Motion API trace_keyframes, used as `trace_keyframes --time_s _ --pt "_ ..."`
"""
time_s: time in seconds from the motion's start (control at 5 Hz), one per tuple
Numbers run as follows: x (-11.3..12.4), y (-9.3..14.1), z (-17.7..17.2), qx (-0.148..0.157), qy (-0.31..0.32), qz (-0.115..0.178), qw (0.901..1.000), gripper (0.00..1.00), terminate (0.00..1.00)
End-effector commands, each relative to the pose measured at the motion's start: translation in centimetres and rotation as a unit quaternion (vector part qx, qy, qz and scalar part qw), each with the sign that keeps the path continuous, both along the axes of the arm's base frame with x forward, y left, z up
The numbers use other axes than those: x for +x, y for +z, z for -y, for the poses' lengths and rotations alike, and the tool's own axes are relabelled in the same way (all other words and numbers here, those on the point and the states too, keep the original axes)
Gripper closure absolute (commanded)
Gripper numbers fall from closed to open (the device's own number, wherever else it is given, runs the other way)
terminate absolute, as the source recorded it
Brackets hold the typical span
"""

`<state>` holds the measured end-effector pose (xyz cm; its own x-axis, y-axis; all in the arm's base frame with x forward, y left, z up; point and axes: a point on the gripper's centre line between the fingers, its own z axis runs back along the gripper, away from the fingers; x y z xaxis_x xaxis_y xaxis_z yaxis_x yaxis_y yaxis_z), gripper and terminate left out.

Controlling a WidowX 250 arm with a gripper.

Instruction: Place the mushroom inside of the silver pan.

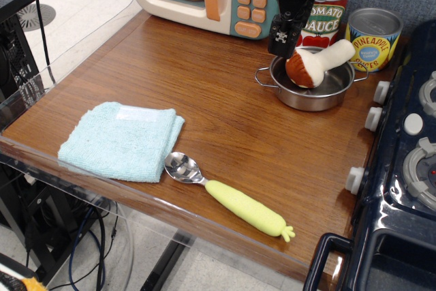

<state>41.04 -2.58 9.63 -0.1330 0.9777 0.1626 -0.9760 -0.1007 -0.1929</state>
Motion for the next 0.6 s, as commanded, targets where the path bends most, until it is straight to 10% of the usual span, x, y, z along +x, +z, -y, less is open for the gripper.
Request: trace_keyframes --time_s 0.0,0.2,0.4 --pt "-0.35 3.13 -0.34 -0.003 -0.003 0.038 0.9993 0.00 0.00" --pt "-0.35 3.13 -0.34 -0.003 -0.003 0.038 0.9993 0.00 0.00" --pt "-0.35 3.13 -0.34 -0.003 -0.003 0.038 0.9993 0.00 1.00"
